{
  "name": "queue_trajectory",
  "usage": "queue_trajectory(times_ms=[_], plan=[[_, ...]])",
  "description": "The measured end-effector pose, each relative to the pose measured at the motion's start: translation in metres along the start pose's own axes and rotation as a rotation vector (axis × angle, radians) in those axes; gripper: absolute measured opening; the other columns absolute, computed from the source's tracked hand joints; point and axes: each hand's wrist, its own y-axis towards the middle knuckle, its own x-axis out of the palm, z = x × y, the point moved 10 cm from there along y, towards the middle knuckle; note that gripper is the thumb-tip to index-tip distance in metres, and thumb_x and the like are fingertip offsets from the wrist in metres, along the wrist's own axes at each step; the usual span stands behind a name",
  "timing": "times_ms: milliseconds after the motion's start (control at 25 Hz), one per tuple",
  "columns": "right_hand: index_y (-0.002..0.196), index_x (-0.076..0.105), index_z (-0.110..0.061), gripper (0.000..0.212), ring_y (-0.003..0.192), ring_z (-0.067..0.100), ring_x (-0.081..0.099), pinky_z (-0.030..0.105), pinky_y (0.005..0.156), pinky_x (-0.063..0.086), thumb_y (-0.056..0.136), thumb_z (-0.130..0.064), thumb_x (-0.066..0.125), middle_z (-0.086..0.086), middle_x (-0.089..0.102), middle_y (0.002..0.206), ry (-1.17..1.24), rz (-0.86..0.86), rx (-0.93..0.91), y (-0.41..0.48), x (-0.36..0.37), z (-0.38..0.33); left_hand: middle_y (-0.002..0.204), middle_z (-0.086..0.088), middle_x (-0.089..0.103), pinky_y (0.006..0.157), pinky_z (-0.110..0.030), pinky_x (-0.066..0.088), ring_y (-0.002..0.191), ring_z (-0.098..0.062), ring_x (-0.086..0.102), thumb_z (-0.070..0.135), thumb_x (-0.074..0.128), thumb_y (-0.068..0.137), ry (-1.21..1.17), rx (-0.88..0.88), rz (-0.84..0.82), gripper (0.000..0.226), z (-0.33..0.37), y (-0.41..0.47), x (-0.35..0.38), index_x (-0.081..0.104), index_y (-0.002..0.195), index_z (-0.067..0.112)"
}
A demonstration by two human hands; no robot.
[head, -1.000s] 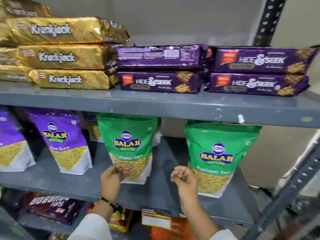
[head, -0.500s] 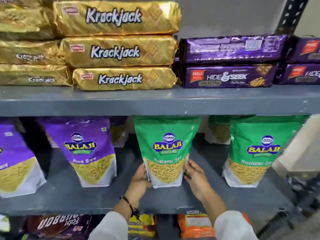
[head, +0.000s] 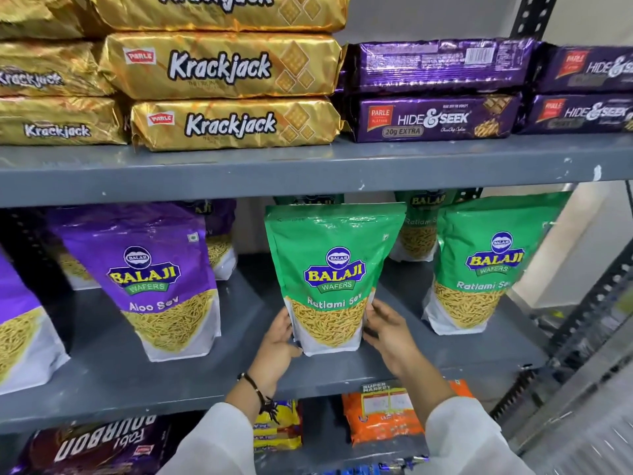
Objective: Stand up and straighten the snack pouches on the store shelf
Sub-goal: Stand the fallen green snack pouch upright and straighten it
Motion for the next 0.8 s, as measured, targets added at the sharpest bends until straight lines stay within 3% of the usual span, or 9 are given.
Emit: queue_trajectory(times_ms=[200, 360, 680, 800], plan=[[0.109, 0.060, -0.022, 0.021, 0.105, 0.021, 0.061, 0.029, 0.075, 0.050, 0.093, -0.018, 0.046, 0.005, 0.065, 0.115, 0.039, 0.007, -0.021, -0.003, 0.003, -0.002, 0.126, 0.002, 0.042, 0.074, -0.019, 0.046, 0.123, -0.016, 0.039, -0.033, 0.034, 0.070, -0.016, -0.010, 0.011, 0.080, -0.003, 0.001, -0.002, 0.030, 0.137, 0.012], [0.113, 0.059, -0.019, 0.024, 0.103, 0.020, 0.061, 0.029, 0.075, 0.050, 0.094, -0.018, 0.045, 0.007, 0.064, 0.118, 0.037, 0.019, -0.026, -0.001, 0.003, 0.000, 0.126, 0.000, 0.042, 0.092, -0.035, 0.041, 0.129, -0.021, 0.037, -0.033, 0.033, 0.070, -0.024, -0.043, 0.000, 0.080, -0.008, 0.005, -0.002, 0.029, 0.138, 0.010], [0.112, 0.059, -0.019, 0.023, 0.106, 0.023, 0.059, 0.027, 0.075, 0.050, 0.094, -0.015, 0.044, 0.008, 0.063, 0.117, 0.070, 0.042, -0.030, -0.007, 0.011, 0.002, 0.146, -0.013, 0.036, 0.092, -0.039, 0.038, 0.135, -0.029, 0.033, -0.035, 0.033, 0.069, -0.018, -0.041, 0.013, 0.081, -0.007, 0.004, -0.011, 0.028, 0.138, 0.007], [0.112, 0.058, -0.017, 0.024, 0.098, 0.017, 0.061, 0.026, 0.073, 0.050, 0.094, -0.014, 0.043, 0.007, 0.064, 0.114, 0.070, 0.029, -0.028, -0.008, 0.012, 0.000, 0.147, -0.014, 0.035, 0.100, -0.045, 0.037, 0.135, -0.029, 0.034, -0.034, 0.035, 0.069, -0.005, -0.047, 0.013, 0.082, -0.003, 0.001, -0.010, 0.026, 0.139, 0.007]])
